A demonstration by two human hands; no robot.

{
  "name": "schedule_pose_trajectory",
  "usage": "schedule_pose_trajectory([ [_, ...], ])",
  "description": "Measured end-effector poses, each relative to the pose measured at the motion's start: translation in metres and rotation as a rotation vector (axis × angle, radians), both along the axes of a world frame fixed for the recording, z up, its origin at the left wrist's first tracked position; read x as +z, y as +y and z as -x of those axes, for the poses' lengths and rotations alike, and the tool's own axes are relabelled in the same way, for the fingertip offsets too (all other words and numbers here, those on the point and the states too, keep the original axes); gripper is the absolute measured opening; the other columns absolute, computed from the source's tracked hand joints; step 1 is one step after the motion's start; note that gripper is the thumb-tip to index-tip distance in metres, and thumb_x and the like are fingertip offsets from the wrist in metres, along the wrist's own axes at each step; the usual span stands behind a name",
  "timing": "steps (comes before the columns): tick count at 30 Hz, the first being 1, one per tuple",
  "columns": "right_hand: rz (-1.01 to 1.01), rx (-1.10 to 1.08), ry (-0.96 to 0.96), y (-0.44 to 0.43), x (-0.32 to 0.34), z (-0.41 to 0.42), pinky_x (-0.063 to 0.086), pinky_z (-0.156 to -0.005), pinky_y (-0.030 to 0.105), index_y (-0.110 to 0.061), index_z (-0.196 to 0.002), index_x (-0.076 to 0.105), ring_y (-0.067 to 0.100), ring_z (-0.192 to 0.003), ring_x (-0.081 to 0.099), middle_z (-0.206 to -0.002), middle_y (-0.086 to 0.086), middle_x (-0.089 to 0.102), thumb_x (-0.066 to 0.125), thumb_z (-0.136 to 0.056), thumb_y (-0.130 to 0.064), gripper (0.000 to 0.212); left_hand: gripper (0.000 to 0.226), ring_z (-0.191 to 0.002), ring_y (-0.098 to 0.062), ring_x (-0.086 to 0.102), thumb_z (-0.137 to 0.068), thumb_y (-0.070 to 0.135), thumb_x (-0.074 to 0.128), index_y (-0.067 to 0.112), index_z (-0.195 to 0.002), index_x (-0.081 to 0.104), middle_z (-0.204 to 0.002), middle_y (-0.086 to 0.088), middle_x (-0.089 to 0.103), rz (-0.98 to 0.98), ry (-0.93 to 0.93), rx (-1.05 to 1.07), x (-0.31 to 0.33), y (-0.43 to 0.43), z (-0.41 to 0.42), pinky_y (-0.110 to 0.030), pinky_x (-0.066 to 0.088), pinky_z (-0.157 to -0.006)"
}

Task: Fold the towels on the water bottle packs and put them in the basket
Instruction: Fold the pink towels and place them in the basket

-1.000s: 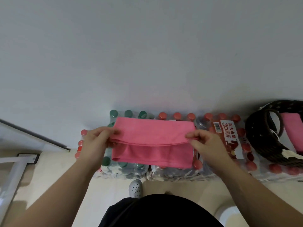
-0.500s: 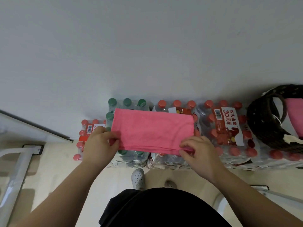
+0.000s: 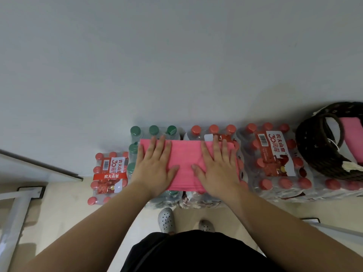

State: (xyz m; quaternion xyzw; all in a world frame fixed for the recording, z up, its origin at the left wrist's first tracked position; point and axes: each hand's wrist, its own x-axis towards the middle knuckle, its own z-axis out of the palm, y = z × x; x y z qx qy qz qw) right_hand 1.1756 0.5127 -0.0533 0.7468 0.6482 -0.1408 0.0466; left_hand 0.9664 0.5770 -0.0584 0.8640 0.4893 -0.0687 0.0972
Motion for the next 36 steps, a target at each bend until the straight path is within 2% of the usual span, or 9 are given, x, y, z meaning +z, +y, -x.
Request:
schedule_pose_trajectory([
  [4, 0.045, 0.0, -0.057, -0.01, -0.005, -0.007, -0.018, -0.117, 0.056, -0.03, -0.151, -0.027, 0.04, -0.142, -0.035, -0.157, 0.012, -0.038, 0.006, -0.089, -0.081, 0.087, 0.087, -0.148, -0.027, -0.025, -0.092, 0.074, 0.004, 0.016, -0.155, -0.016, -0.162, -0.007, -0.02, 0.024, 0.023, -0.039, -0.006, -0.001, 0.005, -0.054, -0.013, -0.12],
  [9, 0.043, 0.013, -0.081, -0.008, -0.006, -0.007, -0.013, -0.119, 0.058, -0.029, -0.153, -0.025, 0.041, -0.146, -0.028, -0.158, 0.012, -0.035, 0.0, -0.085, -0.084, 0.09, 0.084, -0.148, -0.027, -0.023, -0.094, 0.072, 0.009, 0.022, -0.155, -0.017, -0.162, -0.008, -0.021, -0.002, -0.06, -0.071, -0.004, -0.001, 0.013, -0.05, -0.016, -0.119],
  [12, 0.022, -0.006, -0.084, -0.007, 0.0, 0.0, -0.018, -0.116, 0.06, -0.029, -0.154, -0.021, 0.036, -0.146, -0.031, -0.16, 0.01, -0.032, 0.001, -0.087, -0.082, 0.088, 0.077, -0.149, -0.033, -0.019, -0.094, 0.072, 0.017, 0.035, -0.155, -0.013, -0.162, -0.013, -0.019, -0.022, -0.142, 0.043, -0.003, -0.007, 0.031, -0.05, -0.011, -0.12],
  [15, -0.007, -0.012, -0.046, -0.001, 0.012, 0.028, -0.02, -0.113, 0.058, -0.026, -0.153, -0.02, 0.031, -0.145, -0.034, -0.159, 0.006, -0.034, 0.003, -0.089, -0.078, 0.085, 0.073, -0.149, -0.038, -0.015, -0.093, 0.073, 0.016, 0.042, -0.155, -0.008, -0.163, -0.02, -0.012, 0.043, -0.135, 0.16, -0.005, -0.01, 0.049, -0.053, -0.006, -0.121],
  [19, 0.004, 0.036, -0.016, 0.013, 0.01, 0.063, -0.014, -0.117, 0.061, -0.023, -0.155, -0.02, 0.027, -0.144, -0.035, -0.158, -0.001, -0.036, 0.0, -0.09, -0.073, 0.084, 0.082, -0.151, -0.034, -0.01, -0.091, 0.076, 0.02, 0.03, -0.158, 0.007, -0.164, -0.019, 0.0, 0.042, -0.142, 0.106, -0.004, -0.008, 0.055, -0.054, -0.003, -0.121],
  [24, 0.037, 0.072, -0.089, 0.012, -0.004, 0.065, -0.013, -0.117, 0.063, -0.018, -0.153, -0.022, 0.029, -0.147, -0.03, -0.163, 0.004, -0.025, 0.0, -0.091, -0.074, 0.086, 0.098, -0.152, -0.027, -0.01, -0.085, 0.079, 0.019, 0.016, -0.158, 0.0, -0.165, -0.015, -0.002, 0.112, -0.143, 0.076, 0.001, -0.002, 0.055, -0.05, -0.003, -0.123],
  [31, 0.072, 0.11, -0.138, 0.015, -0.004, 0.066, -0.014, -0.116, 0.064, -0.016, -0.154, -0.019, 0.032, -0.149, -0.025, -0.164, 0.008, -0.019, -0.002, -0.09, -0.076, 0.09, 0.096, -0.147, -0.03, 0.022, -0.085, 0.063, 0.045, 0.01, -0.157, 0.01, -0.164, -0.012, 0.015, 0.144, -0.328, 0.095, 0.018, 0.001, 0.051, -0.046, 0.02, -0.121],
  [34, 0.06, 0.123, -0.123, 0.014, -0.003, 0.065, -0.013, -0.116, 0.064, -0.014, -0.155, -0.015, 0.031, -0.148, -0.026, -0.165, 0.007, -0.017, -0.003, -0.09, -0.076, 0.091, 0.086, -0.149, -0.026, 0.02, -0.092, 0.039, 0.059, 0.013, -0.158, 0.01, -0.165, -0.008, 0.01, 0.231, -0.47, 0.103, 0.03, -0.004, 0.049, -0.036, 0.02, -0.118],
  [36, 0.036, 0.126, -0.082, 0.014, -0.003, 0.063, -0.012, -0.118, 0.061, -0.014, -0.157, -0.011, 0.028, -0.149, -0.025, -0.165, 0.006, -0.013, -0.004, -0.088, -0.077, 0.093, 0.083, -0.149, -0.025, 0.02, -0.09, 0.02, 0.06, 0.014, -0.157, 0.011, -0.165, -0.006, 0.009, 0.269, -0.545, 0.115, 0.037, -0.006, 0.047, -0.033, 0.023, -0.117],
])
